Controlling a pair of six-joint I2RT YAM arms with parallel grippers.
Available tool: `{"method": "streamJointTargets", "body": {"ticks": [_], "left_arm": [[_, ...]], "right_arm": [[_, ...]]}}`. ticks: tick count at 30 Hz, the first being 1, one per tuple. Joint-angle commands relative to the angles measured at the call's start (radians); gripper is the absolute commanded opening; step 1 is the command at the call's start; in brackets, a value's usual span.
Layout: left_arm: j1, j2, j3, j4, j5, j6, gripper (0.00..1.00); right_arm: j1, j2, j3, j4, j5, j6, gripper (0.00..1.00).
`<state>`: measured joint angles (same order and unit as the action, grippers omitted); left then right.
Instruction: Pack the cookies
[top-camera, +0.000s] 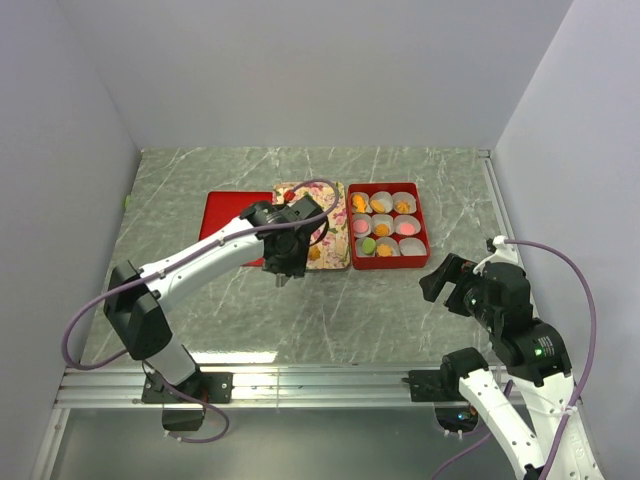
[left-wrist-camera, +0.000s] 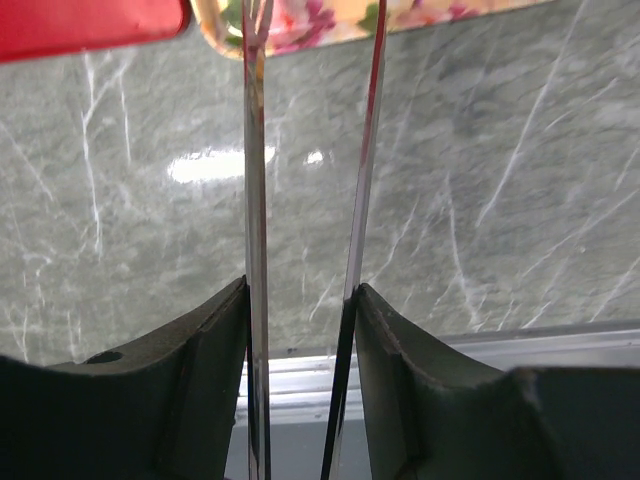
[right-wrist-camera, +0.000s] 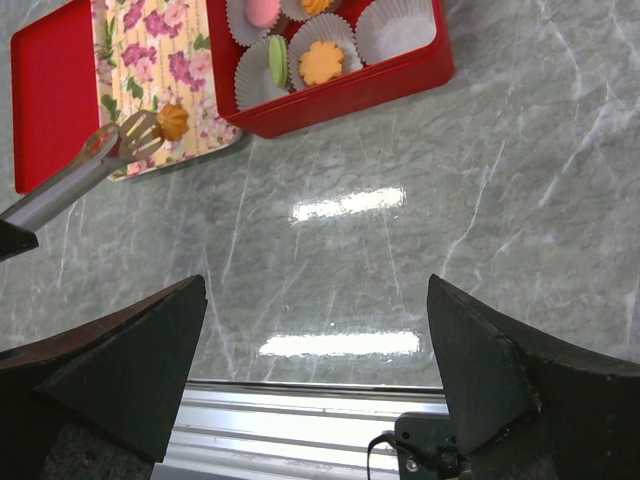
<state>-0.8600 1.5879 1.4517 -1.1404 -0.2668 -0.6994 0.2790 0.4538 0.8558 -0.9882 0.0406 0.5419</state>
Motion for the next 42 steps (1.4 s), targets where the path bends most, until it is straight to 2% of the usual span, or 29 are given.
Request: {"method": "streamJointTargets", "body": {"ticks": [1, 12, 23, 42], "left_arm": [[0.001, 0.027, 0.081, 0.036, 0.001, 0.026, 0.5], [0.001, 0.098, 0.231, 0.004, 0.008, 0.049, 0.49], [0.001, 0.162, 0.213, 0.011, 0.015, 0.072, 0.51], [-0.02, 0.179, 0.168, -0.018, 0.014, 0.063, 0.37]], "right_arm": [[0.008, -0.004, -0.001, 0.026, 0.024, 0.003, 0.98], [0.008, -0.006, -0.001, 0.026, 0.03, 0.006, 0.98], [0.009, -0.017, 0.002, 0.022, 0.039, 0.009, 0.98], [0.008, -0.007, 0.003, 0.02, 0.031, 0.001, 0.98]]}}
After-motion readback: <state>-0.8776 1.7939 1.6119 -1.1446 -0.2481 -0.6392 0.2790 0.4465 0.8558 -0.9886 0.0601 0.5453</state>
